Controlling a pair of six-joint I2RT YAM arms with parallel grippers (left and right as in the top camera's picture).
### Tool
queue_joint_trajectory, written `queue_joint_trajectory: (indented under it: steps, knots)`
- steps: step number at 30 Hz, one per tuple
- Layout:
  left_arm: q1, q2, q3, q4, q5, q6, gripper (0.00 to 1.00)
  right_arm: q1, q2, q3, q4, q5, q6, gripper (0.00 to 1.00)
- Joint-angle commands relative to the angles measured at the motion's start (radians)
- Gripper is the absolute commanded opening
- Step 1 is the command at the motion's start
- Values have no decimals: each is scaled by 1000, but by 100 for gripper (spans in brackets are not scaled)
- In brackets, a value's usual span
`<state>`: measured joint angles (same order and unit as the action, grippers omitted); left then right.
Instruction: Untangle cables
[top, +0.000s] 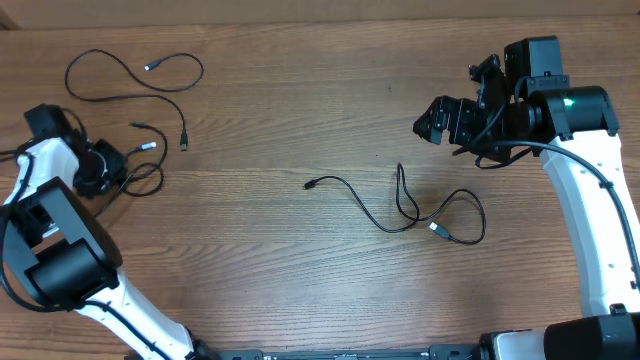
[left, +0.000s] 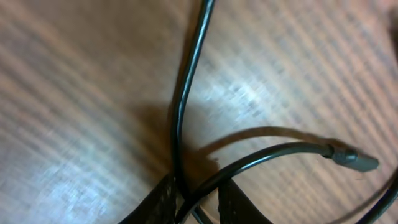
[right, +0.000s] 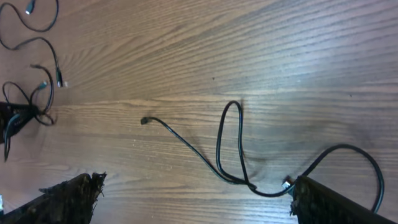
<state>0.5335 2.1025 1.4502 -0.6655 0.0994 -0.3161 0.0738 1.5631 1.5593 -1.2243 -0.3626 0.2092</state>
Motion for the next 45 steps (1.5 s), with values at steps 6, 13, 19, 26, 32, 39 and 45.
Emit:
queue_joint_trajectory:
  steps: [6,13,19,26,32,39,45]
  knots:
    - [-14,72,-5,31,-81,3,25,4,5,-3,-11,-8,5,99]
    - [6,72,189,-137,-58,6,43,4,5,-3,-15,-8,5,99]
    - [1,67,462,-359,165,107,43,4,5,-3,-15,-8,5,99]
    - [2,22,874,-633,376,140,45,4,5,-3,-10,-9,5,99]
    - [-35,-5,1117,-863,404,158,87,4,5,-3,8,-10,10,99]
    - [-165,-10,1130,-1024,583,371,93,4,5,-3,23,-61,12,100]
    - [-322,-11,1129,-1024,647,402,99,4,5,-3,11,-61,13,100]
